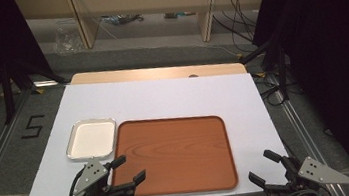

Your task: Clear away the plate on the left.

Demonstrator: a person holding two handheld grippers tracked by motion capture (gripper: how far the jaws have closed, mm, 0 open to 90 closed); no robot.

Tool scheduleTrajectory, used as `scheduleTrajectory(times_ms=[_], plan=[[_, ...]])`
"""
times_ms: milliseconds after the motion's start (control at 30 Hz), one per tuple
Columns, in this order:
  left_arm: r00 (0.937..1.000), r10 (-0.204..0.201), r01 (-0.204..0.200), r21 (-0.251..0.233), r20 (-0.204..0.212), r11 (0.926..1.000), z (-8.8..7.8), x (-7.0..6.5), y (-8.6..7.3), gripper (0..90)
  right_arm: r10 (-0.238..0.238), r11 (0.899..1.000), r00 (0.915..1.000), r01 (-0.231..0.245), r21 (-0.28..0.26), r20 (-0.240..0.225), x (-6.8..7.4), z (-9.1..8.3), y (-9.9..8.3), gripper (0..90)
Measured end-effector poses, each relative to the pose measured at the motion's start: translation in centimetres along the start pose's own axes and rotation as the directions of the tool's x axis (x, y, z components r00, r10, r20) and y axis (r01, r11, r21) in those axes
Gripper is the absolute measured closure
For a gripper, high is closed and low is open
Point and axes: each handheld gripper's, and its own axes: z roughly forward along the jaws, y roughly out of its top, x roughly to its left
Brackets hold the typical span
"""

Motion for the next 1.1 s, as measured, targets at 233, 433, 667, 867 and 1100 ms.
scheduleTrajectory(times_ms=[233,433,667,867,1100], plan=[[1.0,-0.008,0.008,-0.007,-0.005,0.9999,-0.2,0.2,0.1,21.0,0.006,1.0,0.9999,-0.006,0.018,-0.01,0.0,0.0,0.0,15.1],[0.9999,-0.006,0.006,-0.004,-0.008,1.0,-0.2,0.2,0.1,21.2,0.009,1.0,0.9999,-0.009,0.027,-0.01,0.1,-0.1,0.0,15.1],[0.9999,-0.006,0.006,-0.008,-0.011,0.9999,-0.2,0.3,0.2,21.4,0.023,0.999,0.9992,-0.022,0.034,-0.034,0.1,0.0,0.0,15.1],[0.9997,-0.012,0.012,-0.005,-0.021,0.9999,-0.2,0.4,0.1,21.5,0.002,1.0,0.9993,-0.002,0.015,-0.037,0.0,0.2,0.0,15.1],[0.999,-0.007,0.007,-0.002,-0.044,1.0,-0.3,1.1,0.2,22.4,0.0,1.0,0.9992,0.0,0.015,-0.039,0.0,0.2,0.0,15.1]])
